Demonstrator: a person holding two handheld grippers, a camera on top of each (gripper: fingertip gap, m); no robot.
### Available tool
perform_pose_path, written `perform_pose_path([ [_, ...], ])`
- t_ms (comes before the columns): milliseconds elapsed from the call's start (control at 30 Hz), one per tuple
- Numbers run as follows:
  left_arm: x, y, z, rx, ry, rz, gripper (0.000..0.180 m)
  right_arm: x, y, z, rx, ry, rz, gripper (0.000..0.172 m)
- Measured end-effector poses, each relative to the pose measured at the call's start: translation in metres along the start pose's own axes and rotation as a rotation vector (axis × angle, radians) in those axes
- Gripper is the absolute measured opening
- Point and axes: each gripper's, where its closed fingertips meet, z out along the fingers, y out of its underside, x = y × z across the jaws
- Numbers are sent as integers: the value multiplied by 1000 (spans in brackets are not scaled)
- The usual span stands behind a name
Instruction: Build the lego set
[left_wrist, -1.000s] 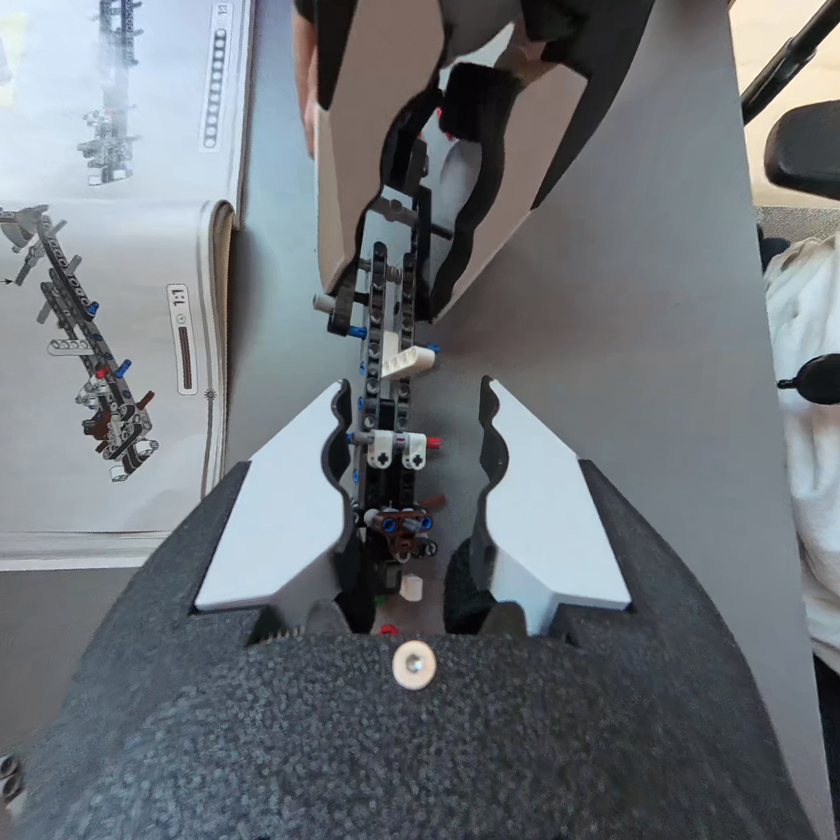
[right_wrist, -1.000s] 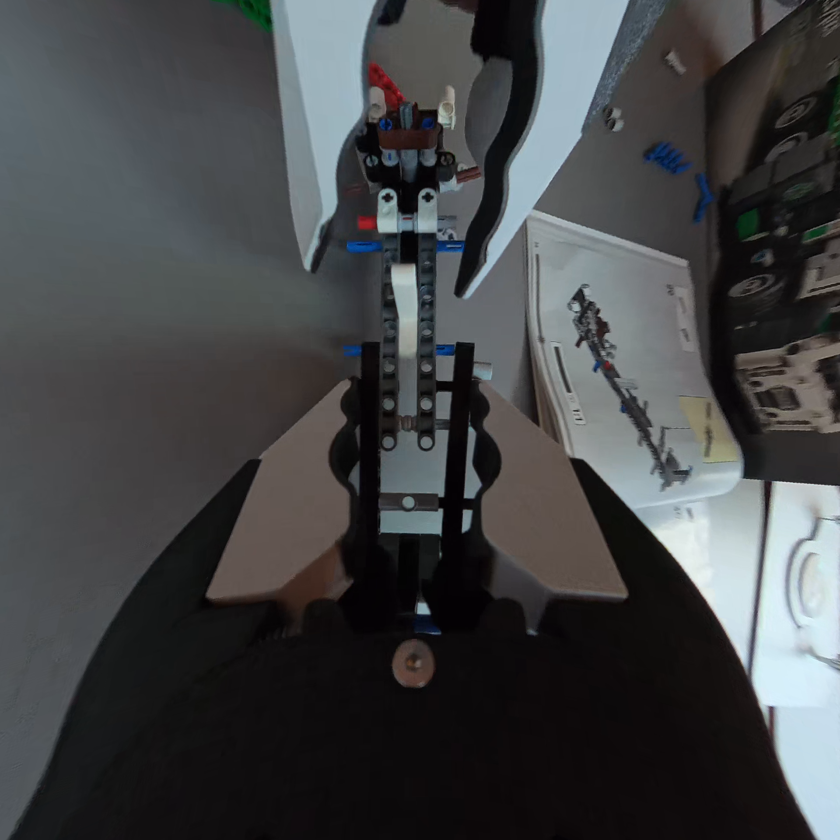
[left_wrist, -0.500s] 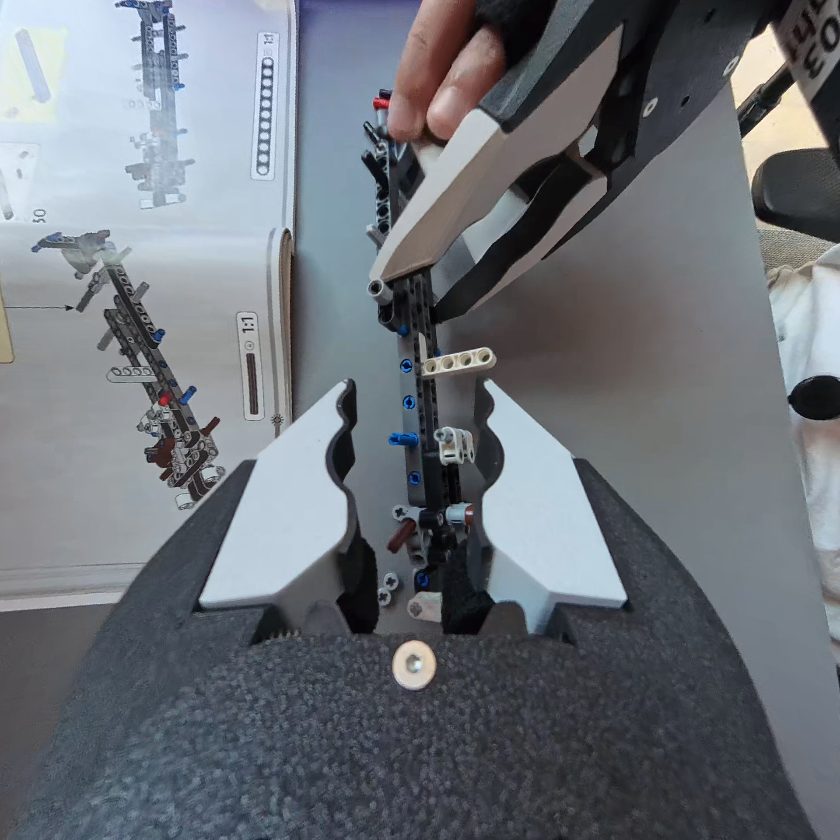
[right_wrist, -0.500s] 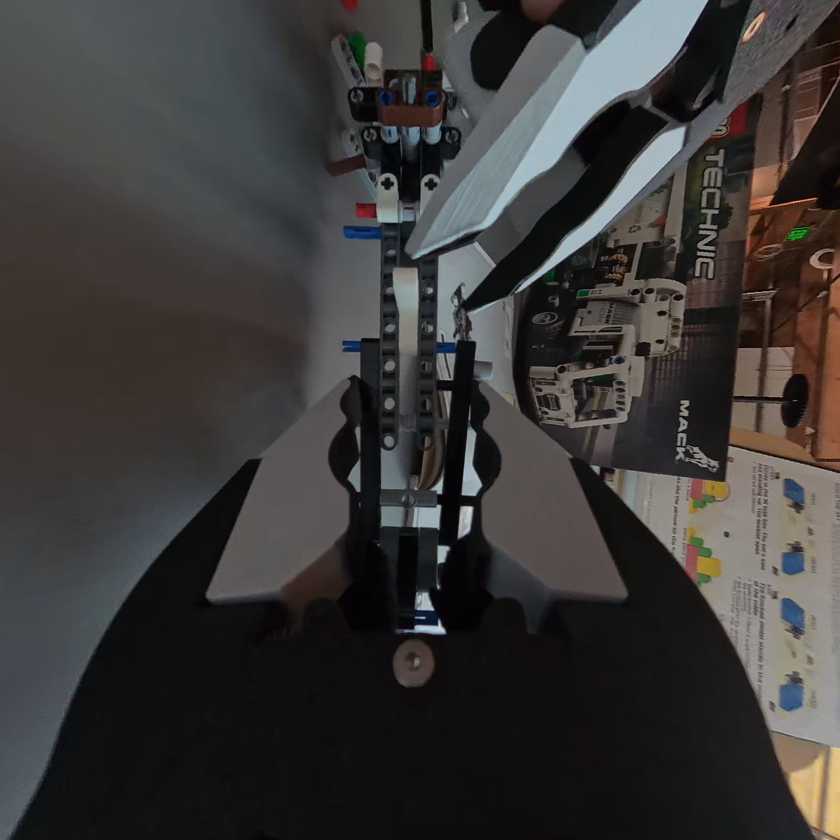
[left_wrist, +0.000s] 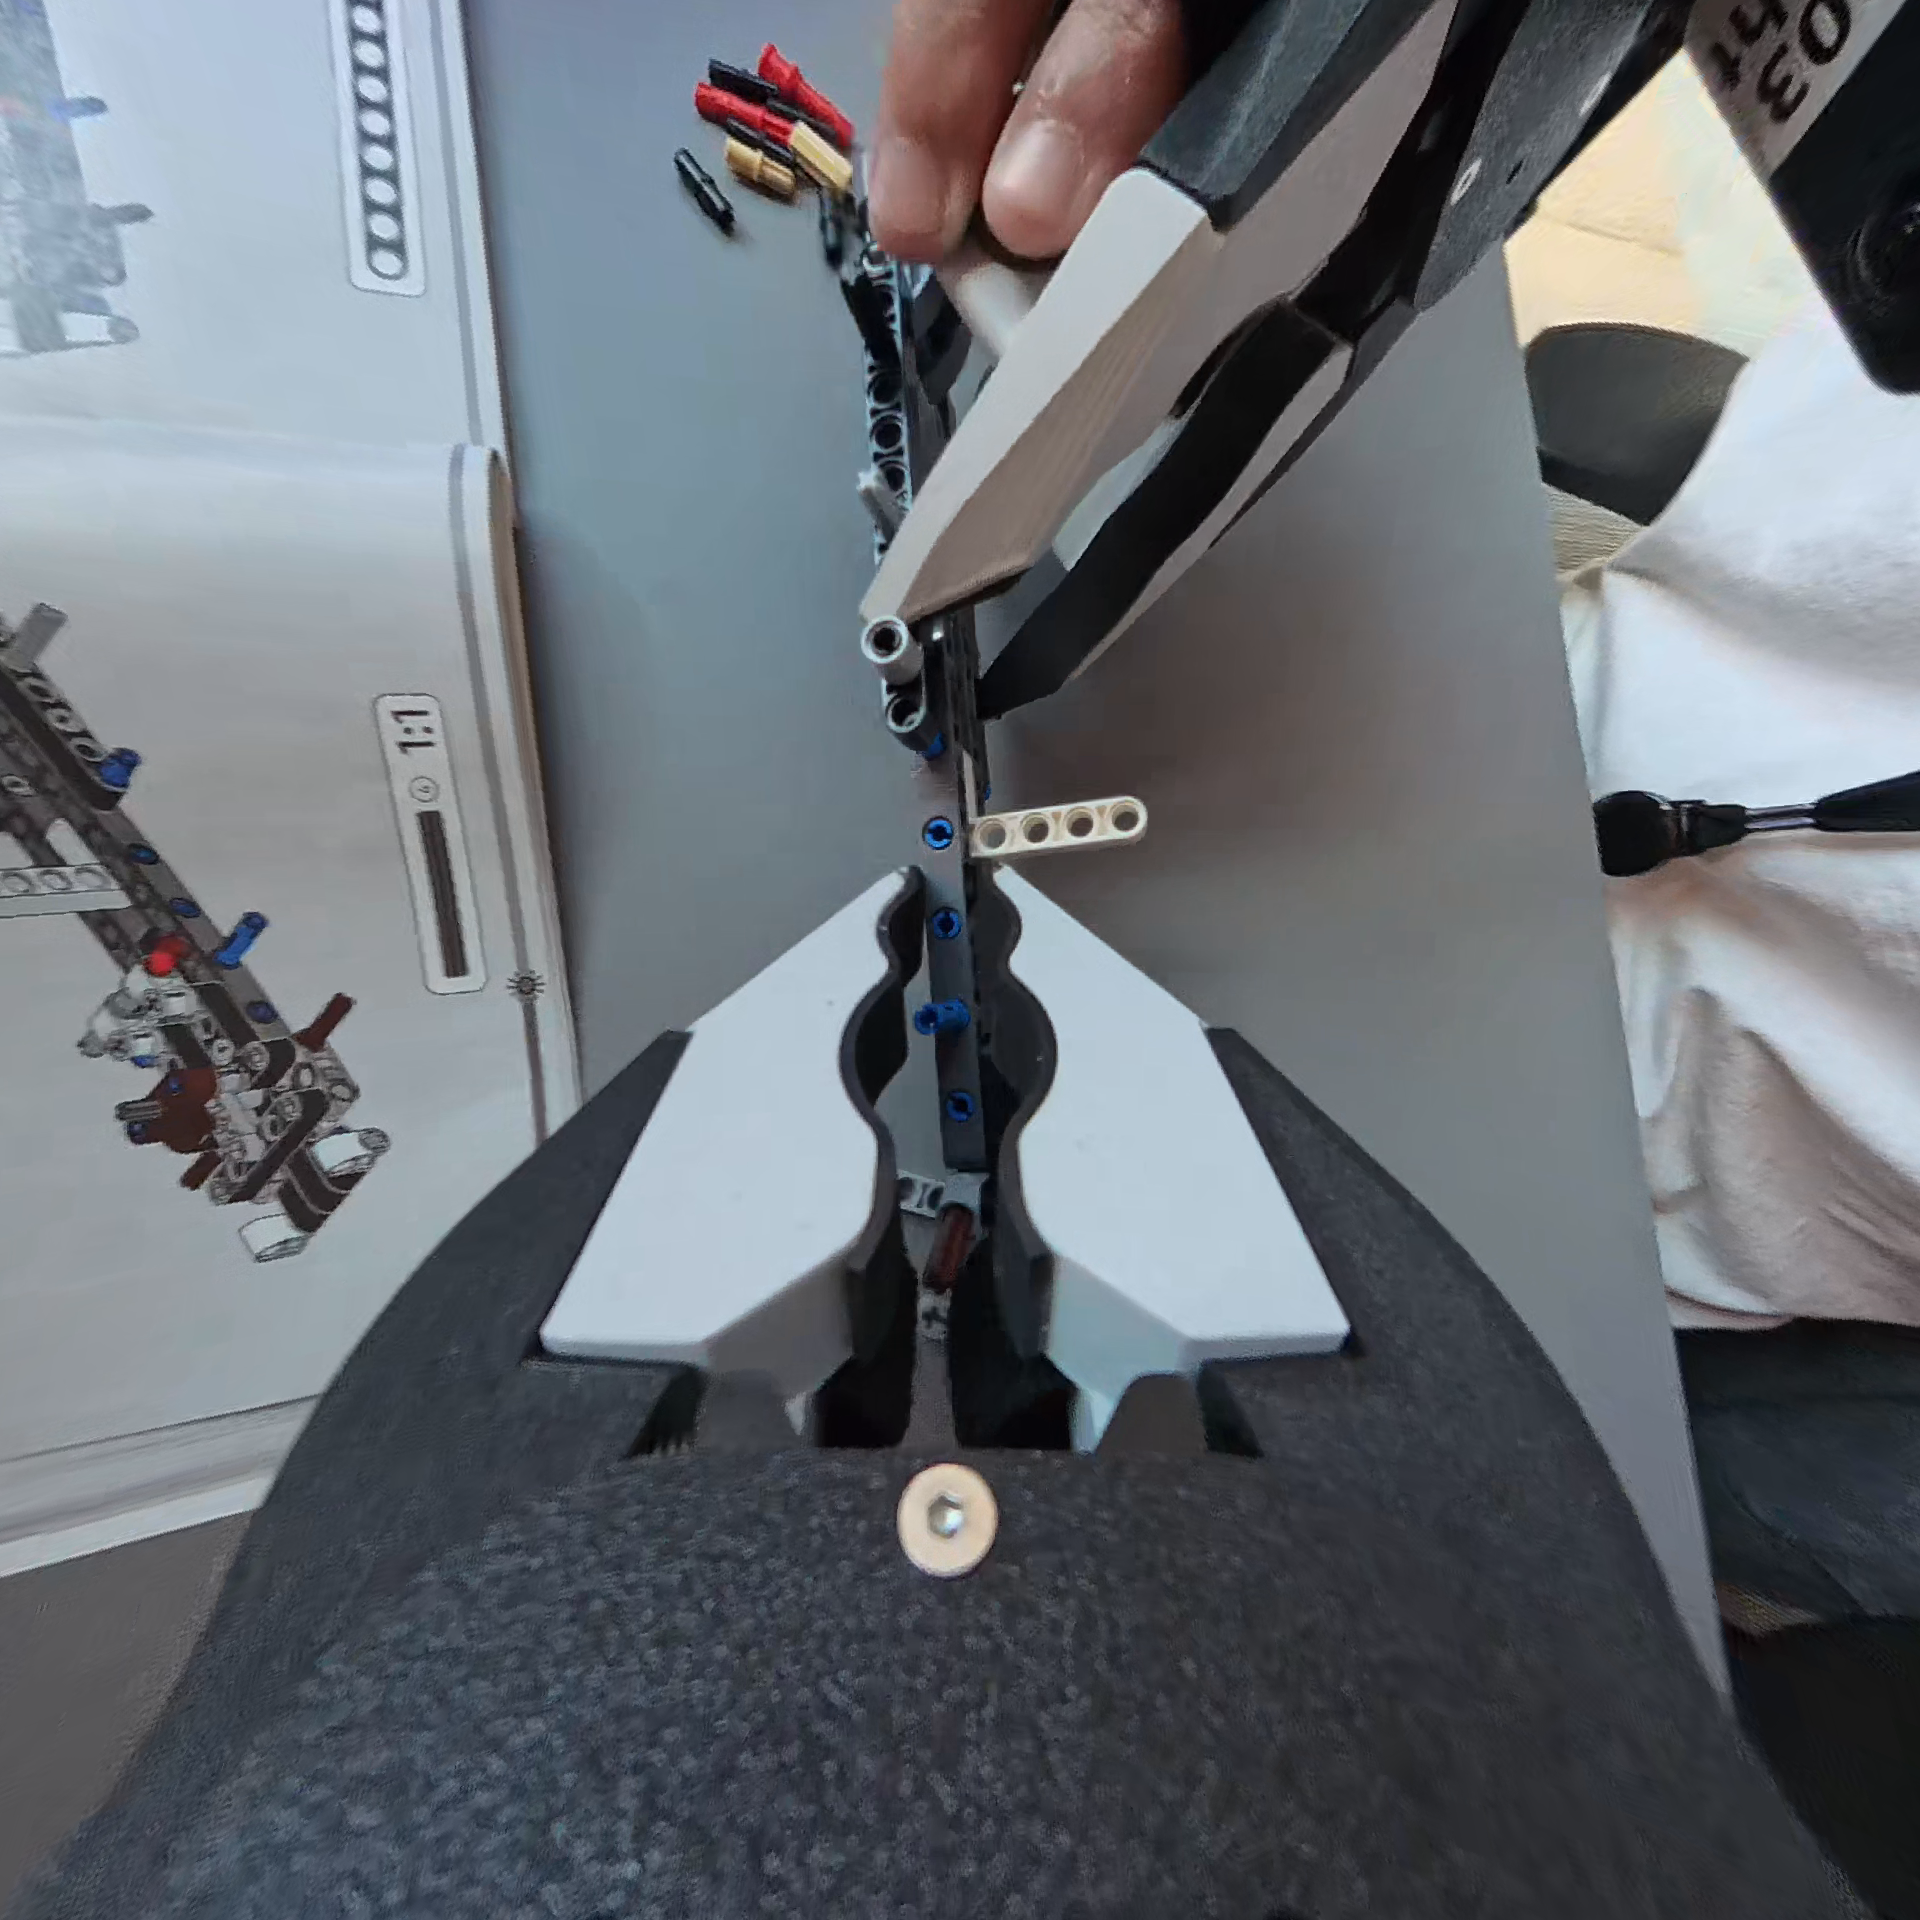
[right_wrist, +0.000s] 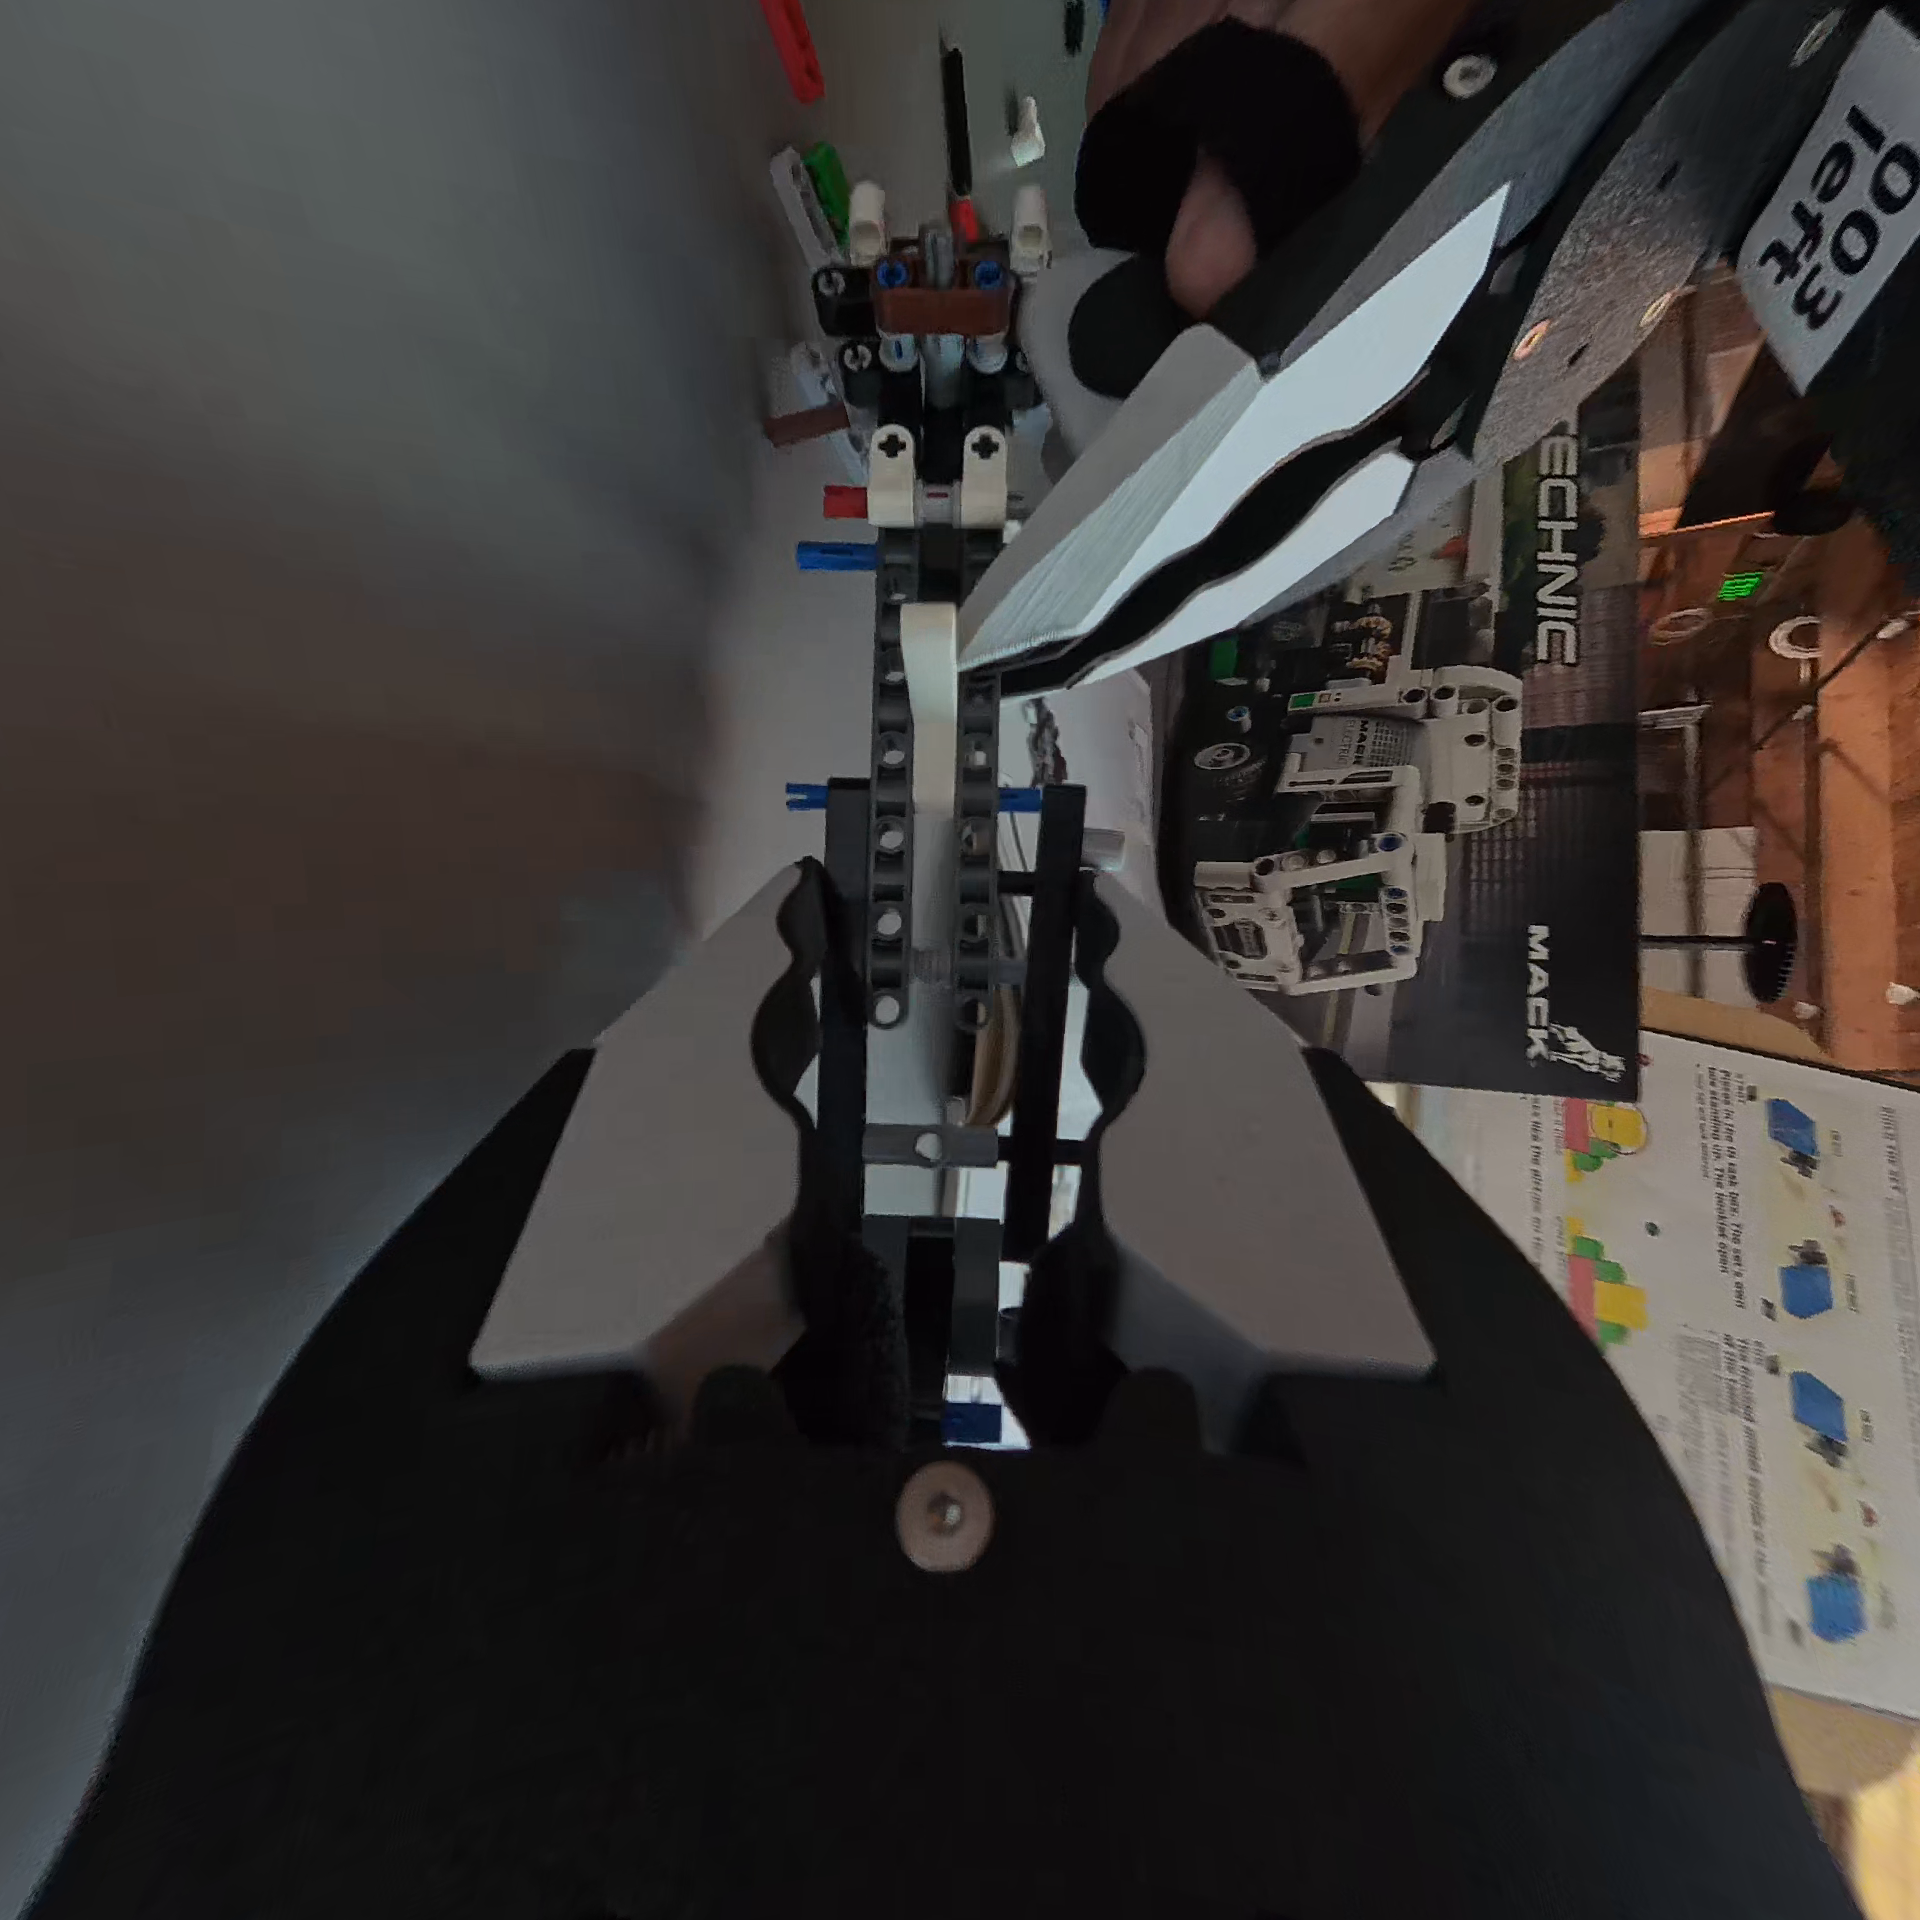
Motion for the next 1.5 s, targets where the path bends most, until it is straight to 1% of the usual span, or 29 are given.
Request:
perform_pose_path([
  [33,5,3,1,-17,44,-27,7,-4,-4,-2,23,-41,35,47],
  [100,17,5,3,-45,128,-108,7,-11,-12,-8,64,-148,118,47],
  [200,27,13,8,-108,168,-196,7,-15,-26,-23,136,-313,275,45],
  [267,32,16,9,-131,186,-211,7,-16,-36,-37,206,-432,389,46],
  [333,35,18,8,-141,185,-200,7,-12,-38,-44,239,-564,559,47],
  [433,33,16,8,-131,142,-172,7,-6,-36,-39,259,-798,833,48],
  [467,33,15,8,-126,133,-161,7,-7,-33,-33,247,-863,896,43],
  [500,33,14,9,-122,126,-152,6,-7,-29,-26,220,-906,938,36],
  [600,34,12,9,-120,108,-141,7,-9,-29,-13,226,-1001,1018,30],
  [633,34,12,9,-124,100,-138,7,-11,-32,-13,234,-1047,1035,27],
  [667,34,13,8,-127,92,-137,6,-13,-34,-14,243,-1093,1043,20],
  [733,34,13,8,-132,86,-131,6,-14,-35,-14,248,-1120,1047,6],
  [867,34,13,6,-137,86,-126,6,-12,-37,-14,255,-1119,1042,6],
  [967,33,13,7,-135,93,-127,6,-8,-39,-14,266,-1116,1052,11],
  [1033,33,13,7,-133,96,-124,6,-8,-38,-12,245,-1098,1035,6],
  [1067,33,13,7,-134,95,-119,6,-8,-38,-12,238,-1095,1030,6],
  [1167,31,12,8,-133,79,-110,6,-9,-35,-11,172,-1133,1075,5],
  [1300,31,12,9,-131,92,-109,6,-11,-34,-12,74,-1203,1086,5],
  [1367,32,12,10,-134,104,-108,6,-13,-34,-13,45,-1237,1072,5],
  [1500,32,13,12,-138,116,-107,7,-17,-33,-11,-6,-1311,1100,5],
])
